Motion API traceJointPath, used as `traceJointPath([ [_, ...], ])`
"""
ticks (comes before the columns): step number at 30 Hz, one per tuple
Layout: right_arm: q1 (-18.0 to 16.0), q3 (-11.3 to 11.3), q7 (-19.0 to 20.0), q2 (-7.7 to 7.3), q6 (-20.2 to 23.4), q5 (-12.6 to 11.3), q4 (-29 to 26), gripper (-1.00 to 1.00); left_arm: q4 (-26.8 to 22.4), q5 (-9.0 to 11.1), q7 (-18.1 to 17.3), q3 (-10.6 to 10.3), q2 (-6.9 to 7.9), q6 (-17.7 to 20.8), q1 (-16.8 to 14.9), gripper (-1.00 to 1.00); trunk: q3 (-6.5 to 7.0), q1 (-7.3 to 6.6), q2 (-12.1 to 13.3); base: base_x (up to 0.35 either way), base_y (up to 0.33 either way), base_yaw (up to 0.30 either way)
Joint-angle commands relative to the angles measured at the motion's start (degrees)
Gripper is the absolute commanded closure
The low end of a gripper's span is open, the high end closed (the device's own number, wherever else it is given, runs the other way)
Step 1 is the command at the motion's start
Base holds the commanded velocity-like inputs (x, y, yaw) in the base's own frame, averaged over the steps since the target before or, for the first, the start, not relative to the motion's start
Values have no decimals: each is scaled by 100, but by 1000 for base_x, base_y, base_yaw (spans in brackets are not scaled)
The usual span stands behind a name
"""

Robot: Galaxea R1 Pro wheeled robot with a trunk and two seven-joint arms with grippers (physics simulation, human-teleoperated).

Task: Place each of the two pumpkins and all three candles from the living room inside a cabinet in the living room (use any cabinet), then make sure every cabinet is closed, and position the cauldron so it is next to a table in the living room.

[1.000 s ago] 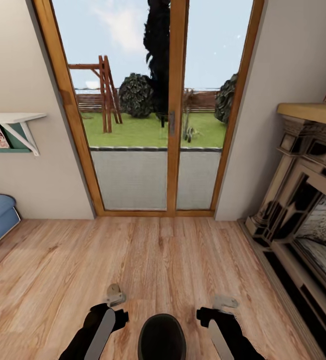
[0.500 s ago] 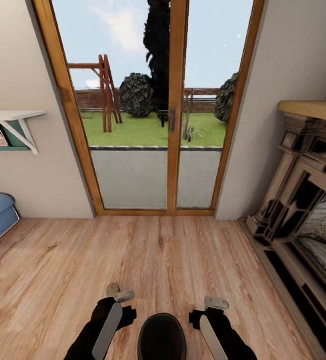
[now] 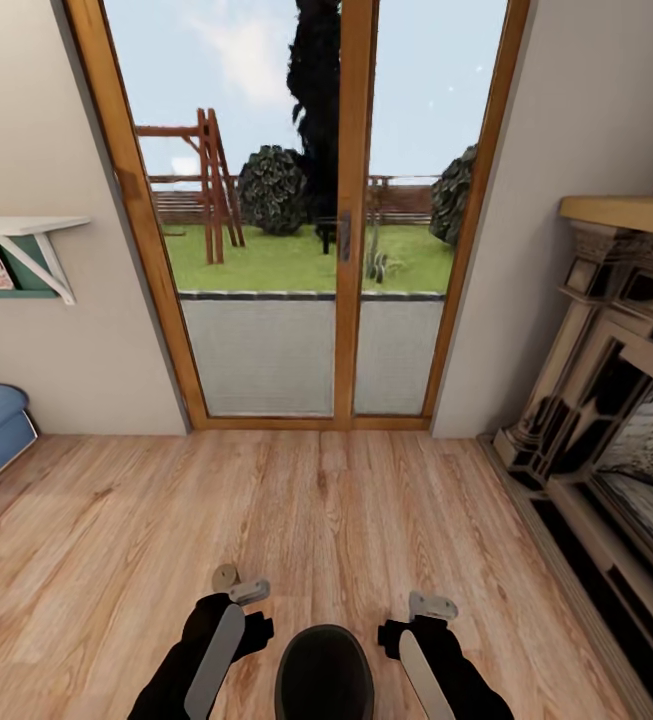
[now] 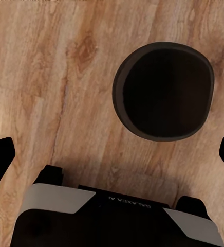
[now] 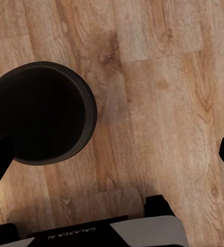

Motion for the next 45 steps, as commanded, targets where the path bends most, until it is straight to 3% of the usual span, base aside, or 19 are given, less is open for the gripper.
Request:
traceJointPath([
  [1,-4,14,-60,-5,9,-61,-7,-100,-7,63,59,-5,-3,8,-3,-100,-25,23,-46,0,0,0],
  [15,-4,14,-49,2,22,-58,-7,-100,1,71,63,-11,-22,8,-4,-100,-276,330,-607,0,0,0],
  [21,-4,28,-11,18,224,-53,2,-100,32,71,67,-11,-22,8,-6,-100,-384,462,-848,0,0,0],
  [25,-4,38,291,12,240,-53,2,-100,44,71,56,-13,-22,5,-8,-100,-456,550,-1008,0,0,0],
  [27,-4,40,625,-6,234,-49,6,-100,52,71,35,-13,-22,-5,-2,-100,-492,594,-1089,0,0,0],
  [34,-4,57,783,-11,187,0,11,-100,99,79,-14,-26,-28,-28,-2,-100,-617,748,-1369,0,0,0],
  [42,-7,58,790,21,173,1,121,-100,513,73,-39,-29,-29,-126,-5,-100,-761,923,-1690,0,0,0],
  [45,-12,62,794,33,157,7,186,-100,743,73,-56,-29,-28,-351,-4,-100,-815,989,-1811,0,0,0],
])
